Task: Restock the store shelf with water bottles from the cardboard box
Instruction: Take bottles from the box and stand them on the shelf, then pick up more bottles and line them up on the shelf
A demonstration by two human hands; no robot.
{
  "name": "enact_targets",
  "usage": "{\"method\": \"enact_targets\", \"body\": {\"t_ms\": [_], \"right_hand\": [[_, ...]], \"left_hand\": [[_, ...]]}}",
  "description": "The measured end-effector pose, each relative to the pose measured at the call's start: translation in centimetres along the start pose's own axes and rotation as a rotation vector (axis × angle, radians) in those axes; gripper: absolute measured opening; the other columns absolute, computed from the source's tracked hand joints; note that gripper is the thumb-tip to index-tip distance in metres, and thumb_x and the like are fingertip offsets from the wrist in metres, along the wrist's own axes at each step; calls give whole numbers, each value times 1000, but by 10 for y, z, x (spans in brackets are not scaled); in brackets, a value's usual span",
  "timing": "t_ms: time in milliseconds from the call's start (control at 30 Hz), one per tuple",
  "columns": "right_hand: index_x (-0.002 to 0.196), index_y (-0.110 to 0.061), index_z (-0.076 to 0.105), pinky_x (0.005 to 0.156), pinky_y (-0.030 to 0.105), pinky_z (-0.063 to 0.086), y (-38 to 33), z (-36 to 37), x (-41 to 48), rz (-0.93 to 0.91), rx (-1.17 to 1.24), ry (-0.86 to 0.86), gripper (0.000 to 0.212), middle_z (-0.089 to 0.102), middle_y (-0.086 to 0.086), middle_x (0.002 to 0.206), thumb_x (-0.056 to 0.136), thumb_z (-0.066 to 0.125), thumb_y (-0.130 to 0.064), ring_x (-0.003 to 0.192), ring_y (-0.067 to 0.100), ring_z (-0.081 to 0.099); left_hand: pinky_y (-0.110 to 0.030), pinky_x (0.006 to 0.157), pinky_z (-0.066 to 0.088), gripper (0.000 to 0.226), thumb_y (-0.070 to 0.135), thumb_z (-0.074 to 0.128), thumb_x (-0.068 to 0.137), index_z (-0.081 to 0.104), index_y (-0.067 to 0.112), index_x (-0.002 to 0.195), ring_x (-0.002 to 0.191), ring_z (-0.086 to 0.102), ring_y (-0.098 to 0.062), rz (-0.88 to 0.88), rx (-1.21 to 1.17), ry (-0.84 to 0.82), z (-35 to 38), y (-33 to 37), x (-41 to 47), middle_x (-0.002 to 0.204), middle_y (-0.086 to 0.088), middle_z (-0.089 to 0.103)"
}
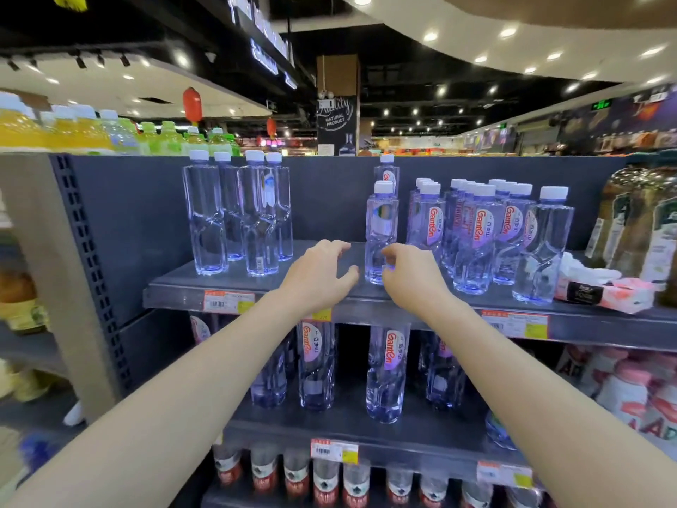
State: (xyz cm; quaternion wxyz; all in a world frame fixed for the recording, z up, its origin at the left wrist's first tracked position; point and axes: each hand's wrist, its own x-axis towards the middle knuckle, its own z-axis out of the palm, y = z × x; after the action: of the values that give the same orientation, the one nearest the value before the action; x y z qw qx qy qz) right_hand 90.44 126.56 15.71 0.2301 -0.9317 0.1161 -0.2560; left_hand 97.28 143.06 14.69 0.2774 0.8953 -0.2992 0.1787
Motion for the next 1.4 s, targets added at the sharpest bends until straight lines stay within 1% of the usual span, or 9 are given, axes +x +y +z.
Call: {"method": "enact_targets", "body": {"t_ms": [133,267,567,833,933,1067,1200,1333,1400], "right_hand": [[146,-17,54,103,42,50,-1,-10,-41,-24,-7,-49,52,64,11,137,94,54,-10,125,31,59],[151,-13,47,83,33,47,-6,-24,-90,1,-34,-96,56,65,16,127,96,51,-9,112,33,61],[132,-7,58,79,36,52,-35,-43,-219,106,-80,-154,40,69,18,107,93,55,-15,101,35,65],[120,-7,58,75,34,49,-58,-48,-293,70,-94,-273,31,66,18,110,90,51,-12,93,35,61],[105,-7,54,71,33,44,-61,-50,-309,49,-117,-297,14,65,19,113,92,51,-11,89,34,56],[142,-7,53,84,38,53,-58,-45,-322,7,-103,-346,48,63,17,128,95,52,-12,106,36,62],[139,-4,53,91,41,55,-57,-25,-343,-5,-100,-410,44,62,17,132,96,53,-15,114,36,62],[126,-4,57,71,37,51,-59,17,-374,-45,-72,-503,32,65,19,114,96,53,-15,100,36,66],[123,-2,58,72,39,52,-65,45,-390,-66,-62,-570,30,66,19,110,97,53,-15,101,37,65]], "left_hand": [[-46,112,45,59,38,55,100,47,16,154,139,53,-30,9,133,-28,-14,17,-34,152,-9,54],[-43,110,45,64,40,53,100,42,18,159,137,53,-32,21,273,-93,-34,24,-75,153,-10,51],[-45,101,48,59,41,55,98,49,13,150,127,58,-40,-57,300,-118,-73,20,-216,141,-16,57],[-46,99,51,56,41,53,98,51,13,146,121,60,-38,-103,350,-148,-93,25,-298,137,-15,59],[-46,98,51,56,42,53,98,51,13,146,119,61,-38,-147,356,-147,-101,25,-316,134,-15,60],[-46,96,51,57,43,51,100,49,14,148,118,61,-38,-220,344,-142,-103,23,-337,134,-15,59],[-47,98,51,56,43,51,100,48,15,149,123,59,-38,-322,289,-157,-95,14,-372,141,-14,56],[-48,98,49,56,43,50,99,50,15,147,126,58,-41,-425,353,-203,-85,-15,-423,139,-17,57],[-47,95,50,55,44,49,99,51,15,145,123,59,-42,-484,396,-248,-84,-37,-452,135,-17,58]]}}
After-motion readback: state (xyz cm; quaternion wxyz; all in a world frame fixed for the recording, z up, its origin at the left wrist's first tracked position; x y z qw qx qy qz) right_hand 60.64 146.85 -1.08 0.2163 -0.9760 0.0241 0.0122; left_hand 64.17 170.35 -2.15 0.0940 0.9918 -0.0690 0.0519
